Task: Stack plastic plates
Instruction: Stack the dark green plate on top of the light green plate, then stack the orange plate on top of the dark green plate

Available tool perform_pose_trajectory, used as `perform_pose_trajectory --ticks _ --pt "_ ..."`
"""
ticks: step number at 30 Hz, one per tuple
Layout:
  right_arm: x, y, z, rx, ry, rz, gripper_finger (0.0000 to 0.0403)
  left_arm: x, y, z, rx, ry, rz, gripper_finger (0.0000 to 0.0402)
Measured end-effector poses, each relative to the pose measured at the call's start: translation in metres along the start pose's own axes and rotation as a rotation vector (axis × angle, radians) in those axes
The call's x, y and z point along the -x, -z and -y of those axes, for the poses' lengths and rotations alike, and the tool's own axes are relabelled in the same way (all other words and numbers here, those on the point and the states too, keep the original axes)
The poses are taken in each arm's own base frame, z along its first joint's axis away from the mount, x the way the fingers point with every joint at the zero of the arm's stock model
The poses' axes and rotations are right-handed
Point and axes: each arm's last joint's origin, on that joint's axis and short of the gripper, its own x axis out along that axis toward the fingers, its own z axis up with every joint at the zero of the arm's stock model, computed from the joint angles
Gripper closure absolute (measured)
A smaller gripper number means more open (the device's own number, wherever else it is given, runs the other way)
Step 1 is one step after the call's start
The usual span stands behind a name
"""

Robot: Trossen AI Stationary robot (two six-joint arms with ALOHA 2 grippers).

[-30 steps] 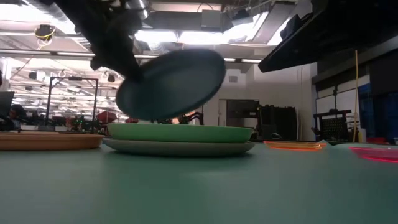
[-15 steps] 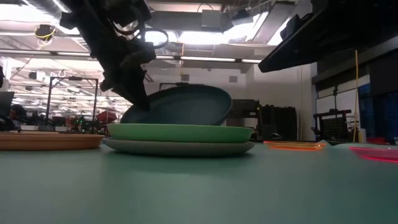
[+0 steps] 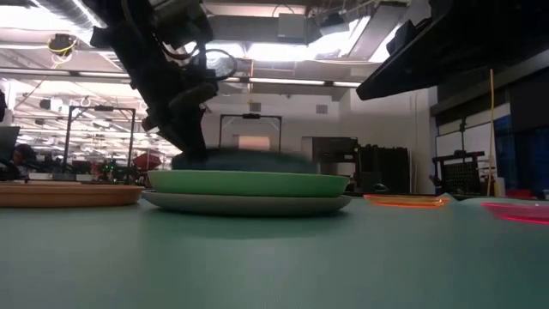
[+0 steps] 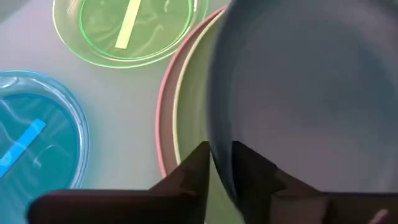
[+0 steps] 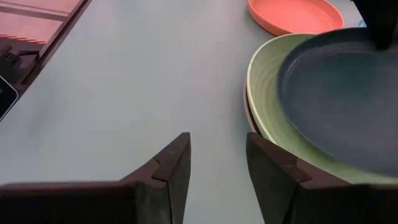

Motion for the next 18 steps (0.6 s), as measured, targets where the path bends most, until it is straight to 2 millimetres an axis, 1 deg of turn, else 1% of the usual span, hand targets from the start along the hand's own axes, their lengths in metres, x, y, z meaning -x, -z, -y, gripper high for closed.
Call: perform_pose_trajectory --ticks 3,6,10,13,16,18 --pt "0.0 0.0 0.0 0.001 0.001 -0.001 0.0256 -0.001 0.0 0.0 0.001 0.01 -0.014 0.0307" --pt "0.0 0.0 0.0 0.001 0.001 -0.002 0.0256 0.002 0.0 0.0 -0.004 0.038 -0.03 0.0289" --pt "0.0 0.0 0.0 0.001 0.0 -0.002 0.0256 0.02 -0.004 0.006 -0.045 0.078 -0.016 0.0283" --pt "0.0 0.0 0.0 0.0 0.0 -0.002 0.0256 0.035 0.0 0.014 -0.086 0.12 -0.012 0.0283" --pt "0.0 0.0 0.0 -0.001 0.0 -0.002 0.0256 0.05 0.009 0.025 -0.128 0.185 -0.02 0.0283" --pt "0.0 0.0 0.0 0.0 -0.001 -0.004 0.0256 0.059 0.019 0.031 -0.145 0.22 -0.06 0.0282"
